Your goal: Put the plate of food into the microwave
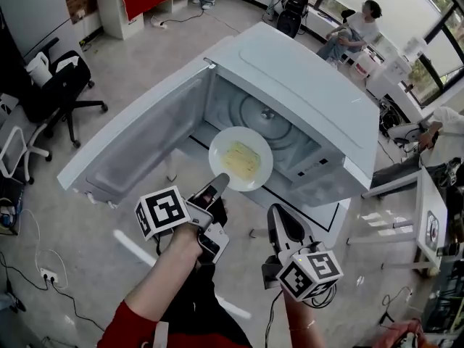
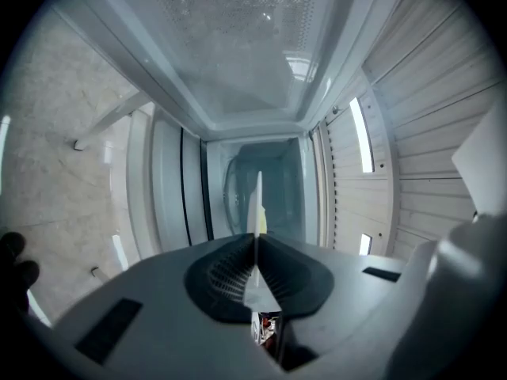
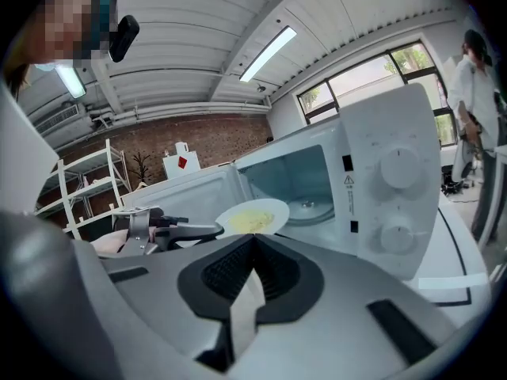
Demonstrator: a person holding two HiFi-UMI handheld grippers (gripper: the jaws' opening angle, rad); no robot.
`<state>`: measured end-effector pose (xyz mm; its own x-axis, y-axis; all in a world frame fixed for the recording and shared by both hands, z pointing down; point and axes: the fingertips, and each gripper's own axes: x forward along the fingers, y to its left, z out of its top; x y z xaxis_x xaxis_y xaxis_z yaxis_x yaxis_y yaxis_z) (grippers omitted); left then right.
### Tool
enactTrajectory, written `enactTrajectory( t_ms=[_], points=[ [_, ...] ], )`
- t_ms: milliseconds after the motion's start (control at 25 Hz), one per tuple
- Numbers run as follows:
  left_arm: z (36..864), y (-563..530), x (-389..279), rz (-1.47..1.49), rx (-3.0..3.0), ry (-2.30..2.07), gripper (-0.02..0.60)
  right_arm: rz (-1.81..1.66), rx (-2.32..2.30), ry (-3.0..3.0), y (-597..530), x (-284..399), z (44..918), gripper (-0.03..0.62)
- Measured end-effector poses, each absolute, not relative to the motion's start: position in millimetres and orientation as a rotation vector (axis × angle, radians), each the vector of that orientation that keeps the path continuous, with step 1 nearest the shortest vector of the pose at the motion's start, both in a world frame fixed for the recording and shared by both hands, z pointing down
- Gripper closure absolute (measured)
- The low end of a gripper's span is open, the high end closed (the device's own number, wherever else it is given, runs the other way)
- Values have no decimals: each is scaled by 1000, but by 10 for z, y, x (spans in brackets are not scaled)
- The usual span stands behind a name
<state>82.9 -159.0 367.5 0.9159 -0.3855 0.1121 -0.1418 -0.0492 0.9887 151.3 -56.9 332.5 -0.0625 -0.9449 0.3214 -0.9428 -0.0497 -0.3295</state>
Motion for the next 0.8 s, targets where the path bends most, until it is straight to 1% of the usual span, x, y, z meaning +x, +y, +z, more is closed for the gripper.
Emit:
enactTrajectory(
  t_ms=[520,800],
  points=[
    [3813,-1965,1224,-250,1642,-345,558,-727,-2217,2081,-916,1693,3702,582],
    [3837,-2190,1618,-250,1646,-336,558,-713,-2231,2040,-1035,1835,3731,582]
  ],
)
